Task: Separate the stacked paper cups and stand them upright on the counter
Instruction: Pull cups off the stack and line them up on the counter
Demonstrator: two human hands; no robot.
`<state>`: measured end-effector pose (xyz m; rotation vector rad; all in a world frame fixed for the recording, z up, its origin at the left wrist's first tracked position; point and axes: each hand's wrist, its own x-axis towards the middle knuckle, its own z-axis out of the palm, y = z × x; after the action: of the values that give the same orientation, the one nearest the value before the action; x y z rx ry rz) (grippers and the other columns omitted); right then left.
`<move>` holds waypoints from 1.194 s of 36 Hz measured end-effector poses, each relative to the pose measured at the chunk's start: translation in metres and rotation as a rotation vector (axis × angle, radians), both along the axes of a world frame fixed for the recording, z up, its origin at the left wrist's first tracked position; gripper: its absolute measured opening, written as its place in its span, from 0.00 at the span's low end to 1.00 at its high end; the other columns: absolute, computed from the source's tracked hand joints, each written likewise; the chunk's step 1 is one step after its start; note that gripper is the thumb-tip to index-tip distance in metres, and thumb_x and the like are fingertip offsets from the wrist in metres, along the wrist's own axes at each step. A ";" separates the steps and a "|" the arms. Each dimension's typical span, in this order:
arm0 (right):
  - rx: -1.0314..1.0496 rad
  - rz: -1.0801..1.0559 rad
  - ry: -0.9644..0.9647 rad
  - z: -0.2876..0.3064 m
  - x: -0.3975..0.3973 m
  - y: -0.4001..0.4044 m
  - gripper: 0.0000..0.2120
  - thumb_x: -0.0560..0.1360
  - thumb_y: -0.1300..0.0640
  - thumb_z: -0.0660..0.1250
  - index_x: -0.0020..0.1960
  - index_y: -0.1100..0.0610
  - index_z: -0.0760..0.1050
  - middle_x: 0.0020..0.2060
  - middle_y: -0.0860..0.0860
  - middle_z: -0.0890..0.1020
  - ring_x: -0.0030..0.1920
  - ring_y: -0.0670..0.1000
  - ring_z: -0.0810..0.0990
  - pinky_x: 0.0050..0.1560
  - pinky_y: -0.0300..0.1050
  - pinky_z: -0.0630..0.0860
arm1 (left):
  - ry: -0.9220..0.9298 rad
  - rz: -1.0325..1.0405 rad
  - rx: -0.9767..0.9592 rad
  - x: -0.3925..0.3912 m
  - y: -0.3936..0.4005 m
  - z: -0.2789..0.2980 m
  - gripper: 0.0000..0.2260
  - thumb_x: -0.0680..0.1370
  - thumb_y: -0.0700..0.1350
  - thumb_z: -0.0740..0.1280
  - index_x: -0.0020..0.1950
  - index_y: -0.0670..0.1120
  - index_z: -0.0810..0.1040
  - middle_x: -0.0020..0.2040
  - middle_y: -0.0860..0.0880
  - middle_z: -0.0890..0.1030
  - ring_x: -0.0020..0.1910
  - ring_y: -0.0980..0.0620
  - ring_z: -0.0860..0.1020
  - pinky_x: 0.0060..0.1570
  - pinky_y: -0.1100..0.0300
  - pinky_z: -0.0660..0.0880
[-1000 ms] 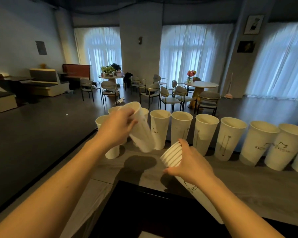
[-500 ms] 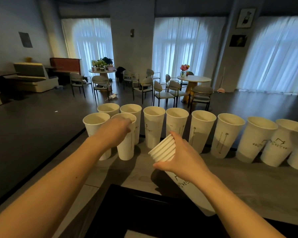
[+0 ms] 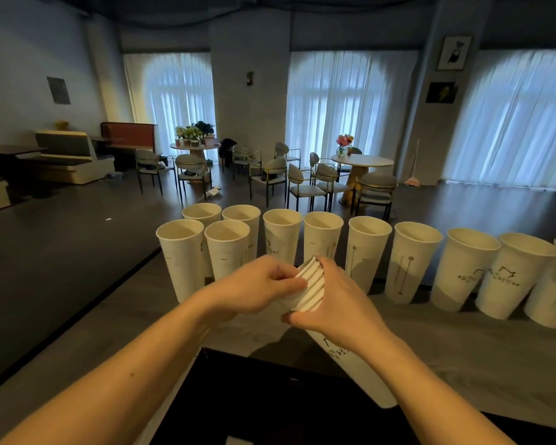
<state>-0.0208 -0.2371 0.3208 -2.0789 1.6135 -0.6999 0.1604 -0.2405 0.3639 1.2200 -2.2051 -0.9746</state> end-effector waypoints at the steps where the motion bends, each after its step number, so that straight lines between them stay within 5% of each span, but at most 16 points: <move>1: -0.013 -0.001 0.007 0.000 -0.002 0.001 0.56 0.56 0.32 0.77 0.77 0.43 0.54 0.65 0.44 0.71 0.61 0.48 0.74 0.58 0.54 0.79 | 0.030 0.028 -0.003 -0.002 0.000 -0.001 0.10 0.81 0.48 0.64 0.47 0.46 0.84 0.36 0.51 0.81 0.37 0.58 0.75 0.41 0.57 0.70; 5: -0.049 -0.016 0.074 -0.001 -0.015 0.001 0.54 0.56 0.31 0.76 0.76 0.42 0.55 0.62 0.45 0.71 0.60 0.49 0.74 0.56 0.55 0.80 | 0.133 0.197 -0.044 -0.012 0.002 0.002 0.05 0.76 0.45 0.72 0.49 0.46 0.84 0.32 0.56 0.80 0.28 0.64 0.75 0.32 0.68 0.69; 11: 0.018 -0.078 0.111 -0.010 -0.046 -0.001 0.51 0.58 0.32 0.78 0.73 0.44 0.58 0.62 0.45 0.73 0.60 0.49 0.75 0.56 0.54 0.80 | 0.034 0.393 -0.443 -0.013 -0.009 0.022 0.03 0.78 0.49 0.68 0.50 0.52 0.77 0.41 0.57 0.78 0.41 0.60 0.77 0.38 0.61 0.74; 16: 0.083 -0.143 0.128 -0.014 -0.064 -0.003 0.53 0.62 0.34 0.79 0.78 0.46 0.55 0.69 0.49 0.70 0.67 0.53 0.73 0.63 0.55 0.76 | -0.332 0.399 -0.587 -0.018 -0.032 0.015 0.04 0.78 0.48 0.68 0.47 0.48 0.76 0.42 0.52 0.78 0.42 0.52 0.78 0.42 0.51 0.78; 22: 0.062 -0.129 0.092 -0.009 -0.069 -0.003 0.54 0.63 0.34 0.78 0.78 0.46 0.53 0.71 0.48 0.69 0.69 0.52 0.72 0.64 0.53 0.75 | -0.630 0.342 -0.653 -0.021 -0.055 -0.010 0.04 0.77 0.47 0.69 0.50 0.51 0.76 0.50 0.49 0.79 0.50 0.49 0.79 0.44 0.56 0.77; 30: 0.073 -0.092 -0.083 -0.004 -0.070 -0.003 0.60 0.60 0.32 0.79 0.80 0.46 0.48 0.75 0.47 0.66 0.72 0.51 0.68 0.69 0.56 0.72 | -0.653 0.365 -0.595 -0.021 -0.064 -0.013 0.10 0.77 0.48 0.69 0.58 0.49 0.77 0.55 0.48 0.80 0.53 0.49 0.79 0.50 0.52 0.79; 35: 0.091 -0.077 -0.124 -0.002 -0.070 -0.002 0.61 0.61 0.36 0.81 0.80 0.47 0.44 0.69 0.49 0.69 0.63 0.49 0.72 0.63 0.49 0.73 | -0.433 0.395 -0.761 -0.028 -0.048 0.005 0.14 0.78 0.51 0.67 0.62 0.49 0.77 0.54 0.51 0.82 0.53 0.52 0.79 0.52 0.53 0.78; 39: 0.082 -0.051 -0.150 -0.002 -0.071 0.002 0.54 0.64 0.39 0.81 0.77 0.48 0.50 0.63 0.46 0.70 0.59 0.46 0.73 0.58 0.44 0.75 | -0.111 0.190 -0.329 -0.056 -0.017 0.013 0.12 0.82 0.54 0.59 0.59 0.51 0.78 0.52 0.52 0.82 0.51 0.55 0.80 0.54 0.53 0.78; 43: 0.017 -0.019 -0.126 0.002 -0.069 0.008 0.47 0.59 0.33 0.78 0.71 0.43 0.62 0.58 0.41 0.76 0.56 0.45 0.77 0.56 0.51 0.80 | -0.109 -0.023 0.007 -0.074 0.006 0.016 0.17 0.83 0.53 0.56 0.55 0.45 0.80 0.48 0.46 0.82 0.46 0.48 0.79 0.52 0.51 0.74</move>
<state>-0.0897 -0.2292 0.3226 -1.9684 1.5655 -0.8040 0.0863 -0.2349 0.3803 1.2819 -2.3061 -0.9454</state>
